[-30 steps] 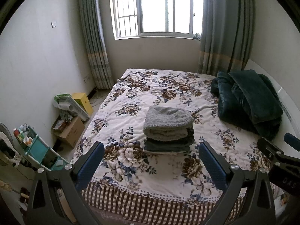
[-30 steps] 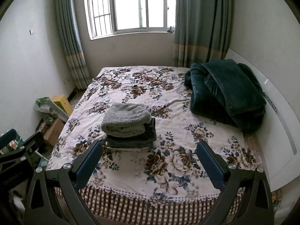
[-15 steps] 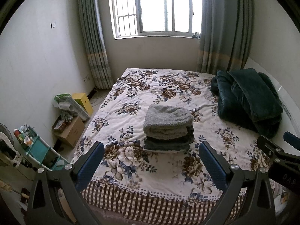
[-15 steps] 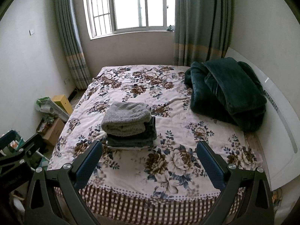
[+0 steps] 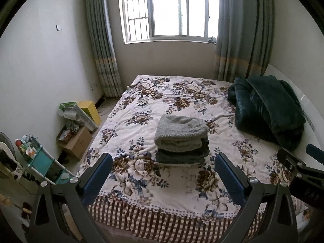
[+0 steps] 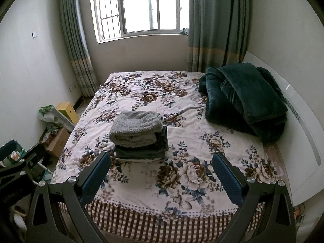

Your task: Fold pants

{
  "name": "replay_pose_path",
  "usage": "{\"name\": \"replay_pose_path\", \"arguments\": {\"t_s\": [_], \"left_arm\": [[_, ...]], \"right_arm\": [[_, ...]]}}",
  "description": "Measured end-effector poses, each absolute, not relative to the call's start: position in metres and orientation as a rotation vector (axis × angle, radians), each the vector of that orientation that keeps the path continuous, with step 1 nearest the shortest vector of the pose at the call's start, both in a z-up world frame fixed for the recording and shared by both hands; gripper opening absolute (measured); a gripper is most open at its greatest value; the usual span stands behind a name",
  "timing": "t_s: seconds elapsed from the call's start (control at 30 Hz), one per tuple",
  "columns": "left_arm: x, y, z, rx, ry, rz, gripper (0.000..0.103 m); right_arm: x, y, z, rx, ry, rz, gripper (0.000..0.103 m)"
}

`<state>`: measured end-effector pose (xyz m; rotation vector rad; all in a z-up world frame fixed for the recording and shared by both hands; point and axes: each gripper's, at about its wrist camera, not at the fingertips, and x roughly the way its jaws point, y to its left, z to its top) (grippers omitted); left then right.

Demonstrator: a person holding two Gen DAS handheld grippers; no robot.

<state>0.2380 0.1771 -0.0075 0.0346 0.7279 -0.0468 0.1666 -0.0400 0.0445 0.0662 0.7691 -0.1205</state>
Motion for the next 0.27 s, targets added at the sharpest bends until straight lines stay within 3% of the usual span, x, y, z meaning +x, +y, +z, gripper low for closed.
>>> {"name": "replay_pose_path", "arguments": {"t_s": [0.27], "left_arm": [[0.2405,0.1756,-0.0028,0.041,0.719,-0.048,0.103]], "right_arm": [[0.1646,-0.0402,0.0456,0.069,0.767,-0.116,0.102]]}}
